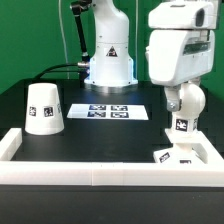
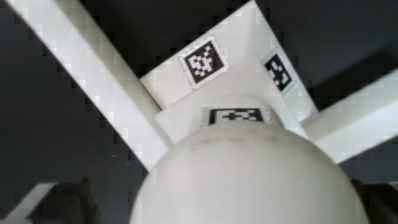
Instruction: Assemble lamp
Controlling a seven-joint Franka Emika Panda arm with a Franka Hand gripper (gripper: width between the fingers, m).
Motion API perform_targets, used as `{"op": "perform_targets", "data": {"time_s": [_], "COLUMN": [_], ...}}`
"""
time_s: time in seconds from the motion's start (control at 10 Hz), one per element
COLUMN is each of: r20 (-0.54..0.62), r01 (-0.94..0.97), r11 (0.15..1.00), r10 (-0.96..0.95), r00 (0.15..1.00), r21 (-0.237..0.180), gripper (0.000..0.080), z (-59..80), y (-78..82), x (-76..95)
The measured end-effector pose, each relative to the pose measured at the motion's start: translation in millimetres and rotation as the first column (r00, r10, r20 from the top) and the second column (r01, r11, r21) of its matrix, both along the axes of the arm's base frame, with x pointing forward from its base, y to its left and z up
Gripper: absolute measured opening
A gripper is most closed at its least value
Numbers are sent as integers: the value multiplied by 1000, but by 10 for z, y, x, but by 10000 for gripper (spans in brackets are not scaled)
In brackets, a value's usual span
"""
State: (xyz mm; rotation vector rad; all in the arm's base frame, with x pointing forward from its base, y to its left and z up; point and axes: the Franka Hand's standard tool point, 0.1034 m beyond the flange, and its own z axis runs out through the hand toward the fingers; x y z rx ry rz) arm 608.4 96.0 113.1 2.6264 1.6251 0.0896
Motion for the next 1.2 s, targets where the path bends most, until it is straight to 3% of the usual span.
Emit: {"op": "perform_targets", "data": {"time_s": [0.4, 0.8, 1.2], "r20": [-23, -59, -62], "r01": [-282, -545, -545], "r11": [957, 828, 827], "r10": [281, 542, 542], "r00": [959, 838, 838], "r21": [-73, -131, -137], "gripper": [699, 699, 699], "z": [-63, -57, -59], "y": [94, 66, 27], "x": [-20, -6, -1]}}
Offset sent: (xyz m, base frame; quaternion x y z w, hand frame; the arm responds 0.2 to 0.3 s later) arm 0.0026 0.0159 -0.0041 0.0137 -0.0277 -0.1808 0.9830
